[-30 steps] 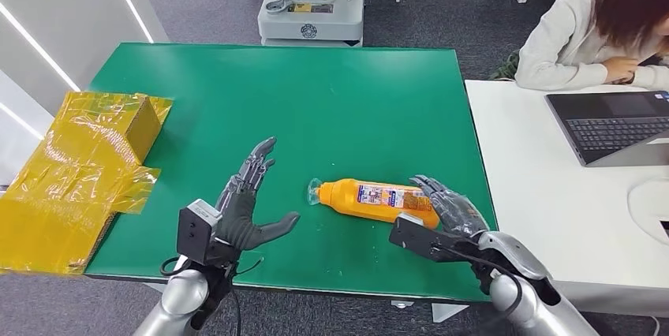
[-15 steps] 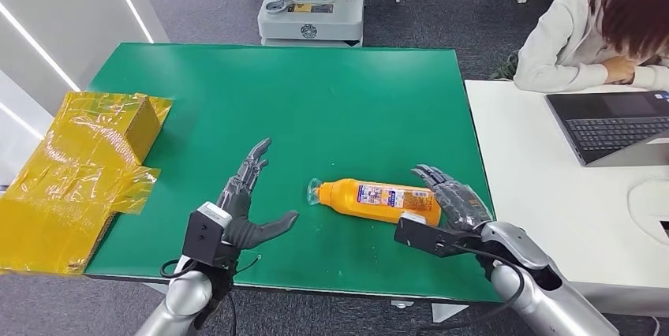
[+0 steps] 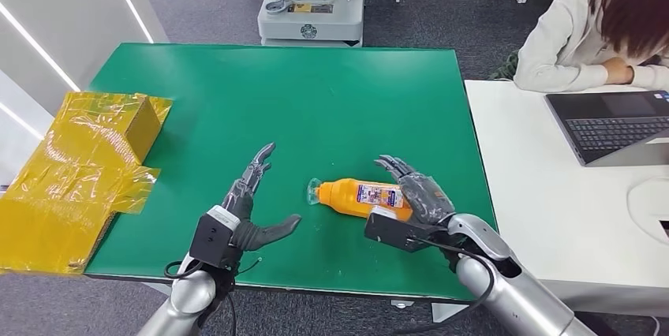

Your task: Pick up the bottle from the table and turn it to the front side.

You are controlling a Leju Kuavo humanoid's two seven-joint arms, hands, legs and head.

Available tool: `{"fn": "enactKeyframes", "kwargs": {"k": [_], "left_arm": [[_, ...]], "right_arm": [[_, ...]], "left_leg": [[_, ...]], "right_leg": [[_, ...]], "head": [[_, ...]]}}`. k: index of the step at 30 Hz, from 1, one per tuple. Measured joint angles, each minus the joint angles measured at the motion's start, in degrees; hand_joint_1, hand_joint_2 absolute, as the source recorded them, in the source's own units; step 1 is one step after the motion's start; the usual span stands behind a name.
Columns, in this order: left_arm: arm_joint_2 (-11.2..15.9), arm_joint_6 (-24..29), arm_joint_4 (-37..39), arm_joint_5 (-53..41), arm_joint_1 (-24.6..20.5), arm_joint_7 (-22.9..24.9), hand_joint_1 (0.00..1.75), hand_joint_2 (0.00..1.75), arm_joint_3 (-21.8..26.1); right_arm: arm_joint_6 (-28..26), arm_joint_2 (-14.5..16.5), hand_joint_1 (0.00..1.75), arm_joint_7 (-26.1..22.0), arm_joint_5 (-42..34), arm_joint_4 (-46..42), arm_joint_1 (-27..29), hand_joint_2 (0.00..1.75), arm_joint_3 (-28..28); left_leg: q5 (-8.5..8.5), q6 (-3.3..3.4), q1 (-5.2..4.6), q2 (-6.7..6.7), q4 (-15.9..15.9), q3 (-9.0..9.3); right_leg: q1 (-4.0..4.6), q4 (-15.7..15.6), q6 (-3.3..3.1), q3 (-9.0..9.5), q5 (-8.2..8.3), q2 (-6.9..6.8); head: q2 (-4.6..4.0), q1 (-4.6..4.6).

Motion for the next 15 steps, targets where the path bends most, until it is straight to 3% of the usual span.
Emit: {"fn": "enactKeyframes", "kwargs": {"k": [8, 15], "left_arm": [[-0.01, -0.43, 1.05, 1.56, -0.17, 0.27, 0.00, 1.75, 0.00], [0.15, 0.23, 1.60, 2.15, 0.38, 0.31, 0.00, 1.75, 0.05]], "right_arm": [[5.64, 1.51, 0.00, 3.10, 0.40, 6.57, -3.39, 1.75, 4.19], [6.27, -0.05, 0.00, 3.97, 6.00, 8.98, -3.95, 1.75, 7.48]], "left_leg": [[0.00, 0.00, 0.00, -0.02, 0.01, 0.00], [0.00, 0.00, -0.01, -0.04, 0.01, 0.00]], "right_leg": [[0.00, 0.00, 0.00, 0.00, 0.00, -0.02], [-0.01, -0.01, 0.00, -0.01, -0.01, -0.04]], "head": [[0.00, 0.01], [0.00, -0.01]]}}
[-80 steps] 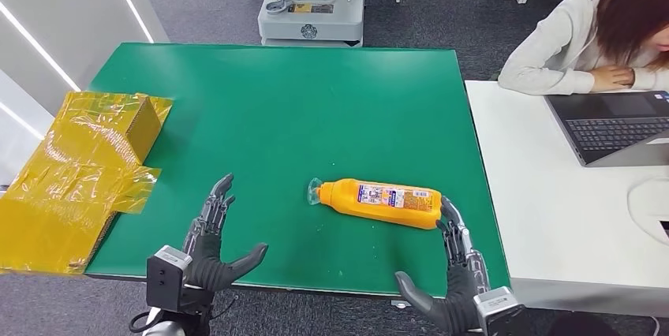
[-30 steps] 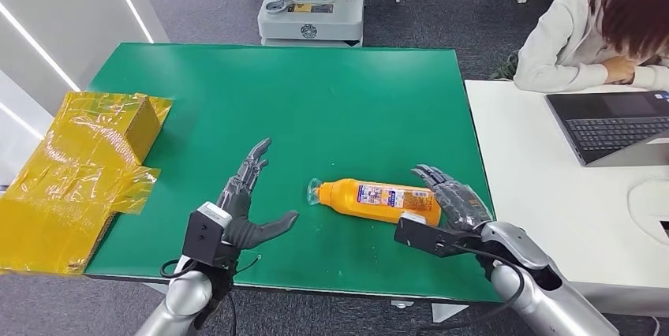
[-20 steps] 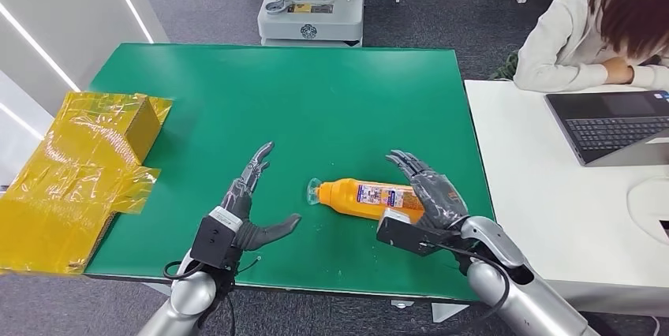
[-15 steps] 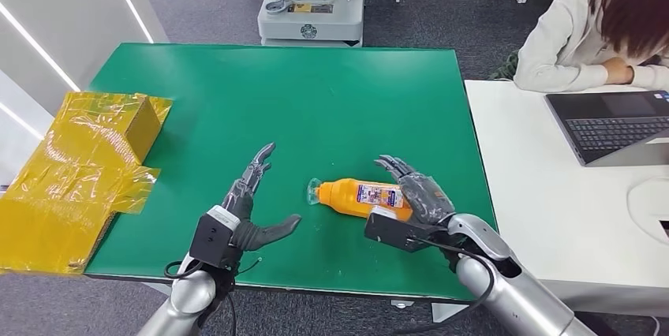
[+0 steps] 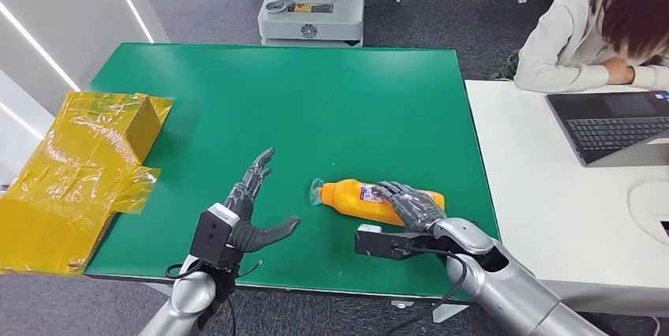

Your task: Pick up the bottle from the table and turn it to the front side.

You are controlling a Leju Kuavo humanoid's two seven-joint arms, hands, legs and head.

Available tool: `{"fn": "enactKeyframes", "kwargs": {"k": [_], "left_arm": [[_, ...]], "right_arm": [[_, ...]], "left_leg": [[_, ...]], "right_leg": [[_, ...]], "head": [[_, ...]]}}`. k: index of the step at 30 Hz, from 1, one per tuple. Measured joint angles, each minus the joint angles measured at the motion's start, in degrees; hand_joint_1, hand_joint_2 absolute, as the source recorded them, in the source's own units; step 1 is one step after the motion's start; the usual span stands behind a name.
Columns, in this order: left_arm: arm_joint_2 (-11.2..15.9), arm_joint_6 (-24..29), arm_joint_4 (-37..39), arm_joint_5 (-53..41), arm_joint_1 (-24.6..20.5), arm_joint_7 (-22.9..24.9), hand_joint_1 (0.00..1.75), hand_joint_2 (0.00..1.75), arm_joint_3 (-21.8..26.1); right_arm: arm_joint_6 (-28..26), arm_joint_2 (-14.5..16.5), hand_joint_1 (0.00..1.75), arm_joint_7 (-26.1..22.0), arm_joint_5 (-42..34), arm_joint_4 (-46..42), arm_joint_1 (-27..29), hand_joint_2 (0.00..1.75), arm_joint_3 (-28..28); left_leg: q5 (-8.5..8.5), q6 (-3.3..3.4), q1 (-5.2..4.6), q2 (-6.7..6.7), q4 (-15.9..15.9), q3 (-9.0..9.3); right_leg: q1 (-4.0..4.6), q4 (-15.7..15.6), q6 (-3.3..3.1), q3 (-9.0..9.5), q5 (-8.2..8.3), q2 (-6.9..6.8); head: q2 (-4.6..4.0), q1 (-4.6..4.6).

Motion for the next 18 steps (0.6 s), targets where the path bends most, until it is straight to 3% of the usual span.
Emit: {"fn": "enactKeyframes", "kwargs": {"k": [9, 18], "left_arm": [[0.09, 0.52, 0.54, -0.29, 0.77, -0.31, 0.00, 1.75, 0.43], [0.25, 1.44, 0.79, -0.19, 1.13, -0.33, 0.00, 1.75, 0.50]], "right_arm": [[-2.57, -3.25, 0.00, 2.19, 6.92, -1.21, 1.38, 1.75, 2.08], [-3.10, -4.37, 0.00, 4.21, 11.73, -2.88, 2.94, 1.75, 2.21]], "left_leg": [[0.00, 0.00, 0.00, -0.01, 0.00, 0.01], [0.01, -0.01, 0.00, 0.00, 0.00, 0.02]], "right_leg": [[0.00, 0.00, 0.00, 0.01, 0.00, -0.01], [0.00, 0.01, 0.00, 0.02, 0.00, 0.00]], "head": [[0.00, 0.01], [0.00, 0.01]]}}
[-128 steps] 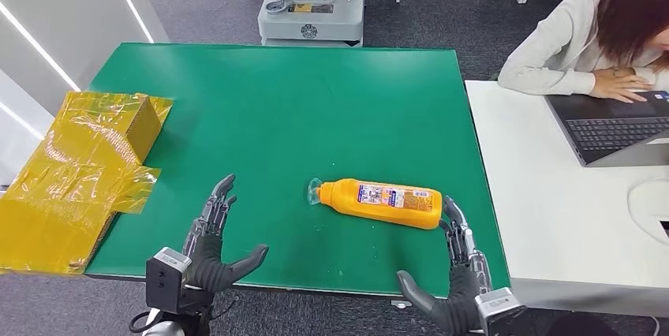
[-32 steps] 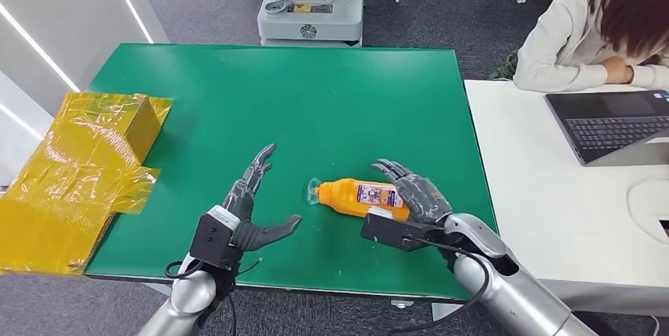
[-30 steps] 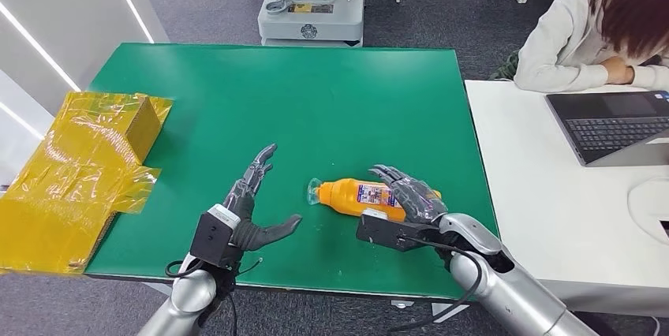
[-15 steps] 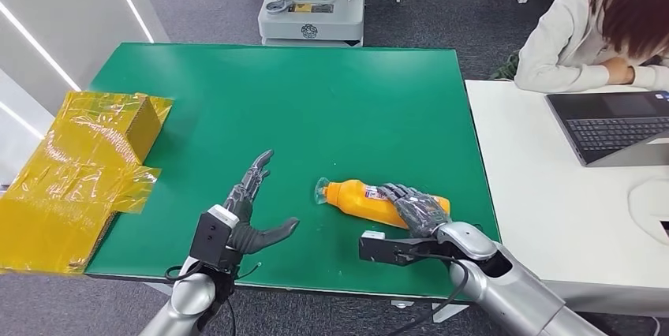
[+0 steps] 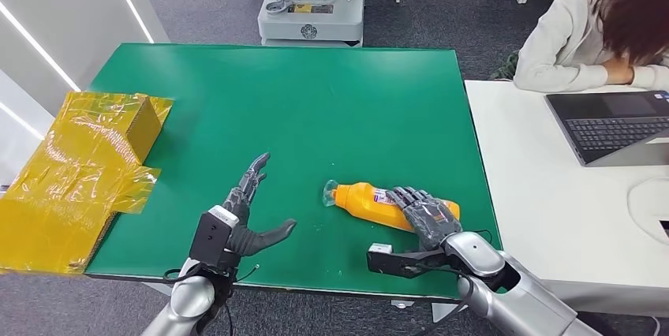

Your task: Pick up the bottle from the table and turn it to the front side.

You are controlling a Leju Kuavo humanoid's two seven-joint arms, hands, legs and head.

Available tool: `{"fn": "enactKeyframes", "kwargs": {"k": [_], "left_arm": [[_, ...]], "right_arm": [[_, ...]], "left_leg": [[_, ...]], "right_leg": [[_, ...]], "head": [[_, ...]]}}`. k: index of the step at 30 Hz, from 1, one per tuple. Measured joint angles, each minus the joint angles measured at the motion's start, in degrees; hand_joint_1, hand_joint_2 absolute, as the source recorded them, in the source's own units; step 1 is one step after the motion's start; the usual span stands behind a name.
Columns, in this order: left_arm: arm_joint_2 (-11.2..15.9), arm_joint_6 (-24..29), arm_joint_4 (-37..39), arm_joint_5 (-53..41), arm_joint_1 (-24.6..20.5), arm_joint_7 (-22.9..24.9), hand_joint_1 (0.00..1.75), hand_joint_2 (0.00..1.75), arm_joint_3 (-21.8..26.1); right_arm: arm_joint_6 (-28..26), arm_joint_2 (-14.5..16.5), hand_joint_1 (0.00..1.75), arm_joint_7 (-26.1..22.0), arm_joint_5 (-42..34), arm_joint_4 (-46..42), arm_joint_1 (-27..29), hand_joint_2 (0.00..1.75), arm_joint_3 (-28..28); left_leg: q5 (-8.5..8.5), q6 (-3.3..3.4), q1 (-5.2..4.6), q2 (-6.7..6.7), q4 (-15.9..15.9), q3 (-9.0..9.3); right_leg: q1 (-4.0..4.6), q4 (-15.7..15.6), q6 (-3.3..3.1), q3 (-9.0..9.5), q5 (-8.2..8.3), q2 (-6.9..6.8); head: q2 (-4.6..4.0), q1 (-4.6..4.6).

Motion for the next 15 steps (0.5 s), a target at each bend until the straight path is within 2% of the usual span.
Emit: {"fn": "enactKeyframes", "kwargs": {"k": [11, 15], "left_arm": [[-0.07, -0.03, -0.02, -0.92, 1.52, 0.03, 0.00, 1.75, 1.74], [-0.08, -0.25, -0.02, -1.51, 1.66, 0.03, 0.00, 1.75, 2.24]], "right_arm": [[0.54, -0.38, 0.00, 1.91, 2.50, -0.67, 0.57, 1.75, -0.62], [-1.41, -0.38, 0.00, 2.46, 2.44, -1.03, 1.48, 1.75, -1.77]], "left_leg": [[0.00, 0.00, 0.00, 0.00, 0.00, 0.01], [0.00, 0.00, 0.00, -0.01, 0.01, 0.00]], "right_leg": [[0.00, 0.00, 0.00, 0.01, 0.00, 0.00], [0.00, 0.00, 0.00, 0.02, 0.00, -0.01]], "head": [[0.00, 0.01], [0.00, 0.00]]}}
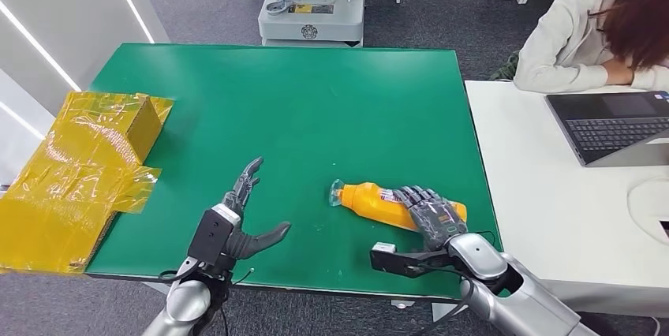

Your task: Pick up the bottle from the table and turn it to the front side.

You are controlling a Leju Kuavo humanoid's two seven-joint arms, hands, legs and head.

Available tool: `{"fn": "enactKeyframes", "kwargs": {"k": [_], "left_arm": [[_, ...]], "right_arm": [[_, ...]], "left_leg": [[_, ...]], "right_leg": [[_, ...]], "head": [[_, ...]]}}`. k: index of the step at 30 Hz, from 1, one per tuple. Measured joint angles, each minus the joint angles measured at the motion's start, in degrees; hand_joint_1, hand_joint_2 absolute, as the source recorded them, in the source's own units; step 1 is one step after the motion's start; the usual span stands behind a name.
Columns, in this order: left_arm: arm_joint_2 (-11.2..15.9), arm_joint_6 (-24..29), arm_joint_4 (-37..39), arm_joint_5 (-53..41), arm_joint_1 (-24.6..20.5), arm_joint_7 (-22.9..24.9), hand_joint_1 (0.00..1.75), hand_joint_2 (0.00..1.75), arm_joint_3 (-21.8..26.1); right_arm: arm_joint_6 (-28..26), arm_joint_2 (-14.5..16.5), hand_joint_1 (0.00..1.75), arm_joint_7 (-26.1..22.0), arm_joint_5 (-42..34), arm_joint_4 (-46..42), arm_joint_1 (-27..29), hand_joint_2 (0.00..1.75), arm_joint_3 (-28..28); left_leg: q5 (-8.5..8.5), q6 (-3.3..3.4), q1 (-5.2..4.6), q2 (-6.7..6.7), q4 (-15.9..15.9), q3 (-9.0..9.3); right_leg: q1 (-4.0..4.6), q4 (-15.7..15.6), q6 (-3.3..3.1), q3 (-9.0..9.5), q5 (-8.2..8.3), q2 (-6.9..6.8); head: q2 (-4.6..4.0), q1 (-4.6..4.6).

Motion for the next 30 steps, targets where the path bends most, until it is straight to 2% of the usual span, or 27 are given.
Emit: {"fn": "enactKeyframes", "kwargs": {"k": [3, 8, 13, 16, 25, 29, 30], "left_arm": [[0.02, 0.08, -0.08, -0.86, 0.24, 0.00, 0.00, 1.75, 0.41], [0.04, 1.02, -0.61, -2.30, 1.04, -0.01, 0.00, 1.75, 0.98], [0.08, 1.64, -1.05, -2.71, 1.64, -0.08, 0.00, 1.75, 1.57], [0.10, 1.76, -1.31, -2.77, 1.97, -0.08, 0.00, 1.75, 1.61], [0.21, -0.22, -2.27, -0.65, 2.08, 0.64, 0.00, 1.75, 1.59], [0.28, -0.76, -2.67, -0.05, 2.08, 1.22, 0.00, 1.75, 1.59], [0.30, -0.83, -2.70, 0.06, 2.08, 1.22, 0.00, 1.75, 1.59]], "right_arm": [[-4.11, 0.05, 0.00, -0.91, -0.57, -0.36, 1.43, 1.75, -1.55], [-16.56, 1.56, 0.00, -5.32, -2.61, -1.01, 4.59, 1.75, -6.28], [-19.71, 3.02, 0.00, -5.09, -4.28, -0.92, 6.42, 1.75, -9.25], [-18.33, 3.45, 0.00, -2.91, -5.05, -0.75, 7.39, 1.75, -10.74], [-4.17, 3.38, 0.00, 5.14, -11.02, -2.20, 9.69, 1.75, -14.09], [-0.37, 2.70, 0.02, 6.41, -10.91, -2.57, 9.66, 1.75, -14.92], [0.27, 2.47, 0.42, 6.46, -10.85, -2.67, 9.69, 1.75, -15.07]], "left_leg": [[0.00, 0.00, 0.00, -0.01, 0.00, -0.03], [-0.01, 0.00, 0.01, -0.03, -0.01, -0.05], [0.00, 0.00, 0.01, -0.04, -0.03, -0.05], [0.00, 0.00, 0.01, -0.03, -0.03, -0.04], [-0.01, 0.00, 0.01, 0.00, -0.02, 0.05], [0.00, 0.00, 0.02, -0.01, -0.01, 0.14], [0.00, 0.00, 0.02, -0.01, -0.01, 0.17]], "right_leg": [[0.00, 0.00, 0.00, -0.01, 0.00, -0.02], [0.01, 0.00, -0.01, -0.04, -0.01, -0.03], [0.01, 0.01, -0.01, -0.04, -0.02, -0.05], [0.01, 0.01, -0.01, -0.04, -0.02, -0.05], [0.01, -0.01, 0.00, 0.00, -0.02, 0.00], [0.01, -0.01, 0.00, 0.13, -0.02, -0.03], [0.01, -0.01, 0.00, 0.16, -0.02, -0.03]], "head": [[0.00, 0.00], [0.00, -0.01], [0.00, -0.01], [0.00, -0.01], [0.00, 0.00], [0.00, 0.00], [0.00, -0.01]]}}
